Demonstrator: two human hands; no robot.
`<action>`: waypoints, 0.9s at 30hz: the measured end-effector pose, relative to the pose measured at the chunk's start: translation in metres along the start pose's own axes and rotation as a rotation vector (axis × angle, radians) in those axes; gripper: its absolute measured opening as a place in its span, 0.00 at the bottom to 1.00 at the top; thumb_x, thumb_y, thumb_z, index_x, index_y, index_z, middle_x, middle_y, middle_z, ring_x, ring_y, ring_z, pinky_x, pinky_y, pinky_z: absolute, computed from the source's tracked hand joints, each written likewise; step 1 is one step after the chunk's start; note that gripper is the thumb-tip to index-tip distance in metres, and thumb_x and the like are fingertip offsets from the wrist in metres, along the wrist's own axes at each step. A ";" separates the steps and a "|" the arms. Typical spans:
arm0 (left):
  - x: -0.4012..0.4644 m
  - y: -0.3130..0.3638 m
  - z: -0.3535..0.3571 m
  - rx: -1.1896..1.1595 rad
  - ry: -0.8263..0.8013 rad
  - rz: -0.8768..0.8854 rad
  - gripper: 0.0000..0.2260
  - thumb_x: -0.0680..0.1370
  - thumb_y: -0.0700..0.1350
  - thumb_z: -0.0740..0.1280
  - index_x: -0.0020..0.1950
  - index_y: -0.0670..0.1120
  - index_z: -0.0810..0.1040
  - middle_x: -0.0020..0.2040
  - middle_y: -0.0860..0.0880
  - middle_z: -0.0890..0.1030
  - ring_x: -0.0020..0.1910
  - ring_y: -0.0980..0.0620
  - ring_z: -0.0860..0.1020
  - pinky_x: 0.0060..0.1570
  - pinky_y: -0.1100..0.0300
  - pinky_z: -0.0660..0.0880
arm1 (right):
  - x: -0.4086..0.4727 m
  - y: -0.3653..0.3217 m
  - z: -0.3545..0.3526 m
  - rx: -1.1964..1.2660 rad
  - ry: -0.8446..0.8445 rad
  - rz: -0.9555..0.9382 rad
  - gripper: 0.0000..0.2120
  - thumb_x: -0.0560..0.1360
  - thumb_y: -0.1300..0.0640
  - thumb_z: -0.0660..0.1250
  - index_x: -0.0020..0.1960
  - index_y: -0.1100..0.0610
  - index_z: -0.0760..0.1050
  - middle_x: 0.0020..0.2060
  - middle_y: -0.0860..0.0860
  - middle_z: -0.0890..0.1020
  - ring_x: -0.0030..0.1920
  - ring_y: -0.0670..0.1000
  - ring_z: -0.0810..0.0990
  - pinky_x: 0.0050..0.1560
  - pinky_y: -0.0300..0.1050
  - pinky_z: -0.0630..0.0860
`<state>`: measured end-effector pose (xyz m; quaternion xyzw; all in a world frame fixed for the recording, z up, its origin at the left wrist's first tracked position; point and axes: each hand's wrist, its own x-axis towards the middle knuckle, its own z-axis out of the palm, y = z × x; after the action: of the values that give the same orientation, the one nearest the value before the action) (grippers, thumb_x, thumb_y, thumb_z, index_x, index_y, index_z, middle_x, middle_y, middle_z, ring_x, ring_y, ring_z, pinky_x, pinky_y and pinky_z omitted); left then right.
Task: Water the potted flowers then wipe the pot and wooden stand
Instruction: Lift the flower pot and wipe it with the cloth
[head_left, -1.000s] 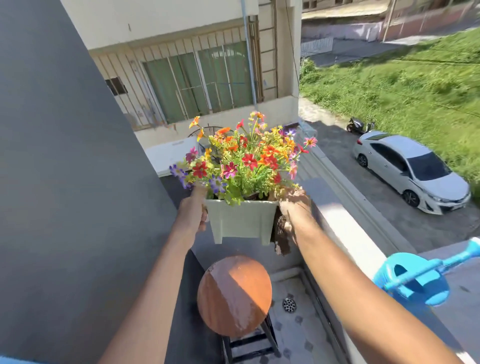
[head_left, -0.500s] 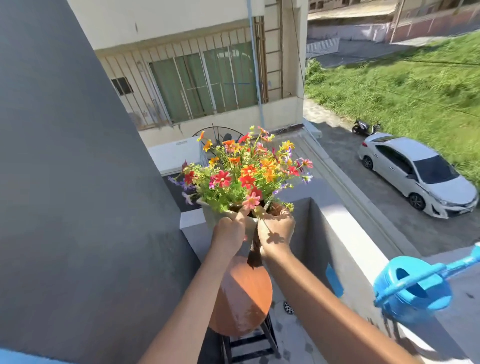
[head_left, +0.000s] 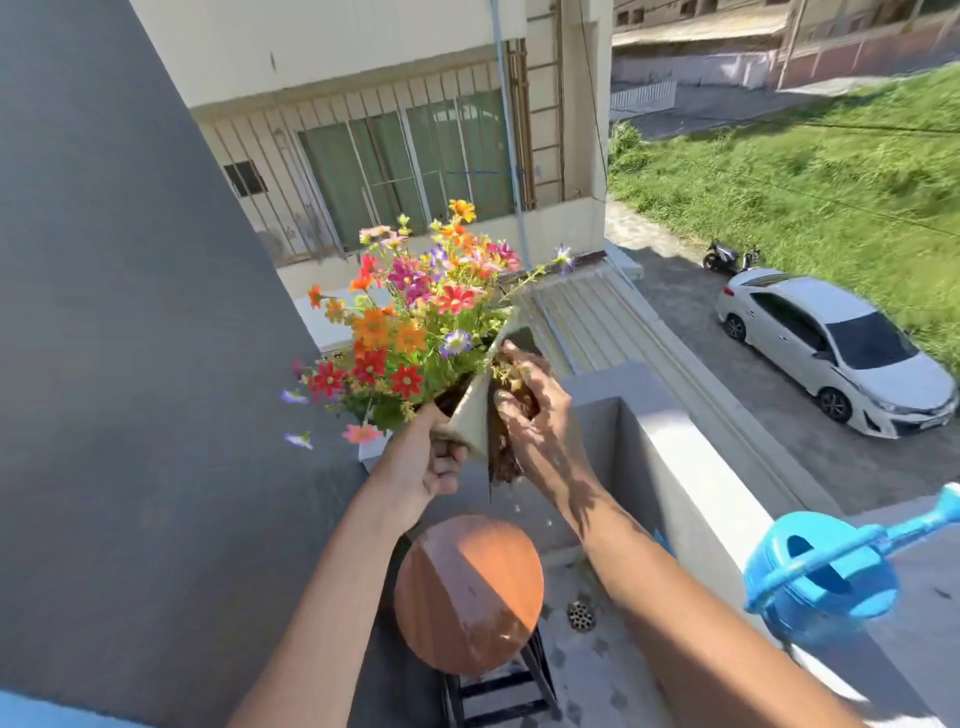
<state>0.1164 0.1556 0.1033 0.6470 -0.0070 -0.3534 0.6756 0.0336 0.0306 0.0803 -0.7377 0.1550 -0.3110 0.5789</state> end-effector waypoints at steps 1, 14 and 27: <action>-0.004 0.001 0.001 -0.009 -0.024 0.009 0.10 0.78 0.44 0.58 0.38 0.43 0.71 0.27 0.46 0.72 0.20 0.57 0.60 0.22 0.65 0.53 | 0.014 0.001 -0.004 0.022 0.075 -0.068 0.24 0.76 0.59 0.64 0.71 0.61 0.70 0.65 0.51 0.75 0.66 0.44 0.73 0.71 0.41 0.67; -0.005 0.005 -0.006 -0.128 0.044 0.064 0.08 0.76 0.41 0.57 0.36 0.44 0.67 0.27 0.43 0.71 0.19 0.56 0.61 0.19 0.65 0.55 | -0.021 0.007 0.031 0.024 0.127 -0.282 0.14 0.77 0.64 0.67 0.62 0.57 0.78 0.58 0.44 0.79 0.63 0.42 0.75 0.65 0.41 0.72; -0.016 0.000 -0.014 -0.069 -0.002 0.076 0.06 0.77 0.39 0.56 0.40 0.44 0.68 0.28 0.43 0.72 0.20 0.56 0.61 0.18 0.66 0.57 | -0.001 -0.020 0.029 0.048 0.205 -0.302 0.13 0.77 0.67 0.65 0.61 0.62 0.78 0.58 0.51 0.80 0.62 0.48 0.77 0.66 0.42 0.72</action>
<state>0.1111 0.1750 0.1084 0.6223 -0.0201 -0.3280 0.7105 0.0491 0.0589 0.0947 -0.7031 0.0932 -0.4713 0.5242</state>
